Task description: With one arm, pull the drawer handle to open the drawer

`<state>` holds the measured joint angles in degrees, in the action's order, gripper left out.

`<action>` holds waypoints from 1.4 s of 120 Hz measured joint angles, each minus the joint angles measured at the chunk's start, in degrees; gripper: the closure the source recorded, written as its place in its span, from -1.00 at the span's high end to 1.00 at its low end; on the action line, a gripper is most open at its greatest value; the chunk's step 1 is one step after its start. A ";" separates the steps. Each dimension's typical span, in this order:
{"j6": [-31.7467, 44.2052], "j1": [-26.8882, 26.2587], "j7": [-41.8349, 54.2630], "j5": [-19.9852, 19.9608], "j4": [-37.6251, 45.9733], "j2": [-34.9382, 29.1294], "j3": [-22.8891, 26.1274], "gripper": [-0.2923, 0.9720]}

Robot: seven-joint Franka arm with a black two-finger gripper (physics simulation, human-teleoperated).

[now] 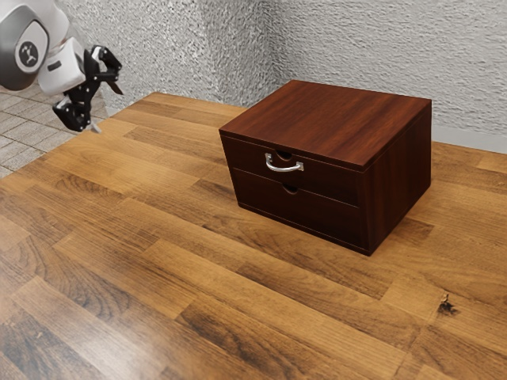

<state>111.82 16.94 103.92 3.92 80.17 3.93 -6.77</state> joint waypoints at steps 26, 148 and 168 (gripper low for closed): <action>2.65 1.21 1.40 0.01 0.22 0.31 -0.09 0.25; 7.64 -2.00 6.62 -5.16 3.74 3.49 3.68 0.05; 8.47 -2.05 6.87 -5.81 3.63 4.49 5.81 0.05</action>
<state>120.29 14.89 110.79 -1.88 83.80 8.42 -0.96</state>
